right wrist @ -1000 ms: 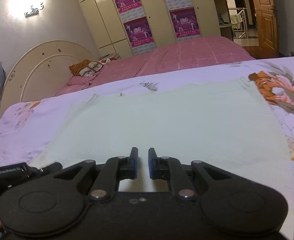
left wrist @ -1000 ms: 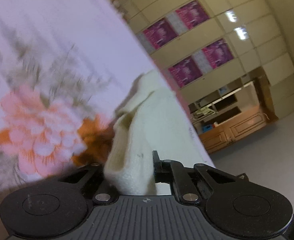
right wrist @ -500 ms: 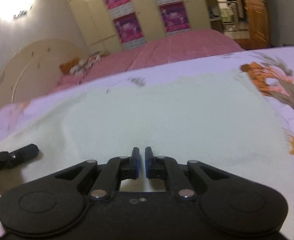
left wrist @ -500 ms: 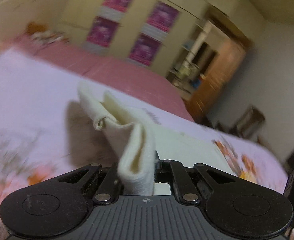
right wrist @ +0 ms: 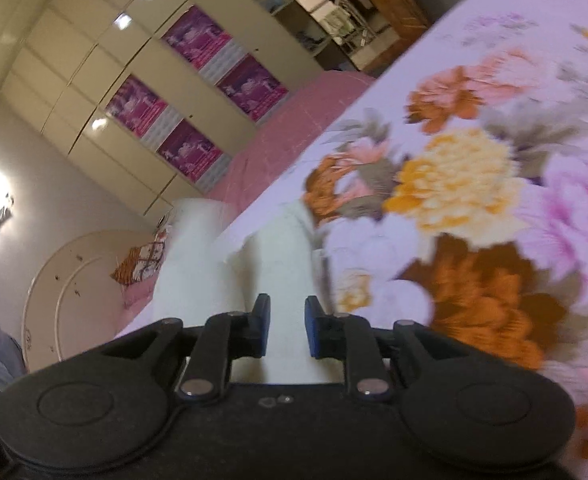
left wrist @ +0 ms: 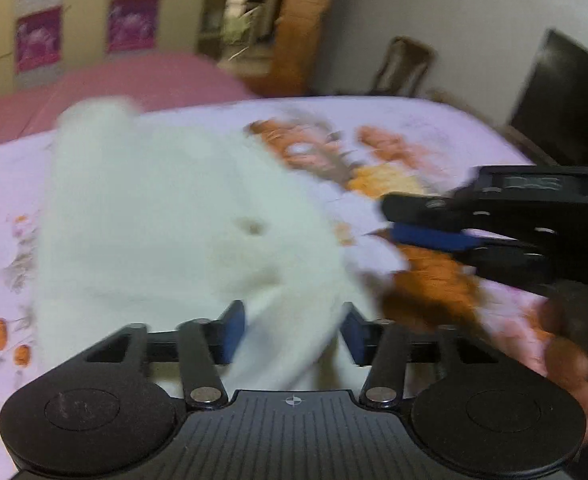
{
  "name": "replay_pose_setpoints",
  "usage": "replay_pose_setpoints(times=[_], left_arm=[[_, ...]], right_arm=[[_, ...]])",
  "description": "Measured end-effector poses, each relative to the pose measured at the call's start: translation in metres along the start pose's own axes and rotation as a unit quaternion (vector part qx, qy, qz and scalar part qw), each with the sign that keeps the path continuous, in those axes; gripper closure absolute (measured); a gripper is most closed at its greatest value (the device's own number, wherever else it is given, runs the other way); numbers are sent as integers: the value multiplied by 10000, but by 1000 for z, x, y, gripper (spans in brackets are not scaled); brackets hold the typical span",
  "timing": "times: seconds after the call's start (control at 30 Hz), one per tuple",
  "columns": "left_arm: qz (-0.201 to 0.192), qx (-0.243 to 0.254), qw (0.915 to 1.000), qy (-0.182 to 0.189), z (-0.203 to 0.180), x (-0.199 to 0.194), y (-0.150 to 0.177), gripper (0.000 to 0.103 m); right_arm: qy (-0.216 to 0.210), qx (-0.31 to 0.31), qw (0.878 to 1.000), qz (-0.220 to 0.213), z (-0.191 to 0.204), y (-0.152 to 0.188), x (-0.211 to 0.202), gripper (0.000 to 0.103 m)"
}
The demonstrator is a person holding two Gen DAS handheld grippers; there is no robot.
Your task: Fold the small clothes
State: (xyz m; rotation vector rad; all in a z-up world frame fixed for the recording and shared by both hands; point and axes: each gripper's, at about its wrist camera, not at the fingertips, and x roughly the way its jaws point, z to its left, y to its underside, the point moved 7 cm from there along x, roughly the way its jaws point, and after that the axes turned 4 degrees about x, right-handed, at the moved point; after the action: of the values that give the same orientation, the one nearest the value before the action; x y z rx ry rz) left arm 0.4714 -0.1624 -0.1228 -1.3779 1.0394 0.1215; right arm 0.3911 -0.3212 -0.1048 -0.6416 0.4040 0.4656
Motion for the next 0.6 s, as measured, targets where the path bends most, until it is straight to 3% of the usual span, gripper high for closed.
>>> replay_pose_setpoints(times=[0.07, 0.13, 0.23, 0.33, 0.47, 0.57, 0.6], left_arm=[[-267, -118, 9995, 126, 5, -21, -6, 48], [-527, -419, 9977, 12, 29, -39, -14, 48], [-764, -908, 9908, -648, 92, -51, -15, 48], [-688, -1481, 9818, -971, 146, -46, -8, 48], [-489, -1636, 9812, -904, 169, -23, 8, 46], [-469, -1484, 9821, -1060, 166, -12, 20, 29], [-488, -1482, 9818, -1086, 167, -12, 24, 28]], right_arm=[[-73, 73, 9999, 20, -5, -1, -2, 81], [-218, 110, 9997, 46, -5, -2, -4, 77], [-466, 72, 9988, 155, 3, 2, 2, 70], [-602, -64, 9974, 388, 20, 12, 19, 57], [-590, -391, 9954, 639, 35, 25, 45, 57], [-572, -547, 9933, 841, 41, 31, 67, 57], [-515, -609, 9928, 897, 43, 32, 75, 57]])
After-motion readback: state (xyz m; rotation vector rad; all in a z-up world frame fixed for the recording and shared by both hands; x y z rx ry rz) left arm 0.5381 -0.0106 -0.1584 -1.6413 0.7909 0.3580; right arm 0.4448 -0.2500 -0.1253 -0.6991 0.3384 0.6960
